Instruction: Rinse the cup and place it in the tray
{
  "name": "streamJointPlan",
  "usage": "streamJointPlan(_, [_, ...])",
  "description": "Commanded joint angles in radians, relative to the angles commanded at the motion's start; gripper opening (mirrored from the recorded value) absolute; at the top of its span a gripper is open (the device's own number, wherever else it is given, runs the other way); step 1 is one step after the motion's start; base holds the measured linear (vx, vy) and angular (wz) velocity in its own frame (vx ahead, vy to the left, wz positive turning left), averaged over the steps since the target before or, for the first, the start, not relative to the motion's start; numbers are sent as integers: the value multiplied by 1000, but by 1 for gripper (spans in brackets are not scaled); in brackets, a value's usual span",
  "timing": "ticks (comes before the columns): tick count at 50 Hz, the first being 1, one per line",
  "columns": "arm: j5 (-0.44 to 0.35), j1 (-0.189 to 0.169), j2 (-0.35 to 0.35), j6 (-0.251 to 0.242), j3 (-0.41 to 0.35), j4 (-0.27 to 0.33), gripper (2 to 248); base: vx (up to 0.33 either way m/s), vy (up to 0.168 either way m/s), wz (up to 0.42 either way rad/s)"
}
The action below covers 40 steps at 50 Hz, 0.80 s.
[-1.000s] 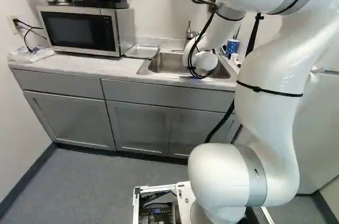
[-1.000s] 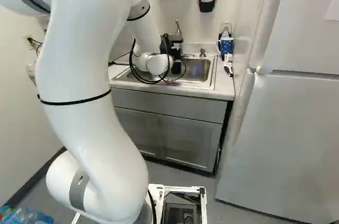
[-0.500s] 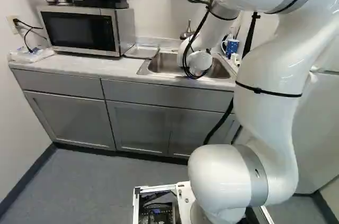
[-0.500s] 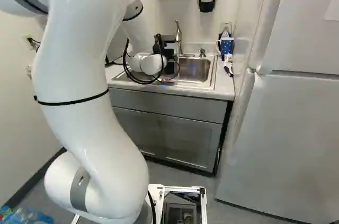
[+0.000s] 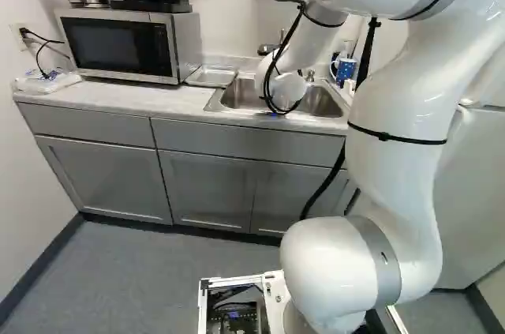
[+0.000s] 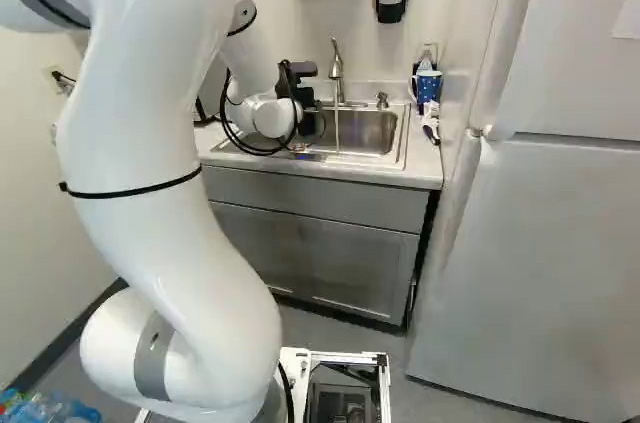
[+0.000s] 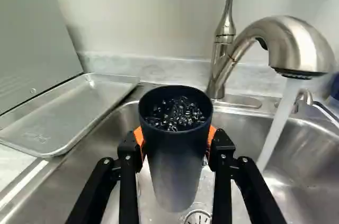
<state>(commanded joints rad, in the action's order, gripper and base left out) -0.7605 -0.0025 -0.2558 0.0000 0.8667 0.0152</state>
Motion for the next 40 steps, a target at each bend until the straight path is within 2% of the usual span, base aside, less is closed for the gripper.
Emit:
streamJointPlan(10, [0,24,13,0,8,0,125,0,0,0])
streamJointPlan(40, [28,28,60,0,23,0,125,0,0,0])
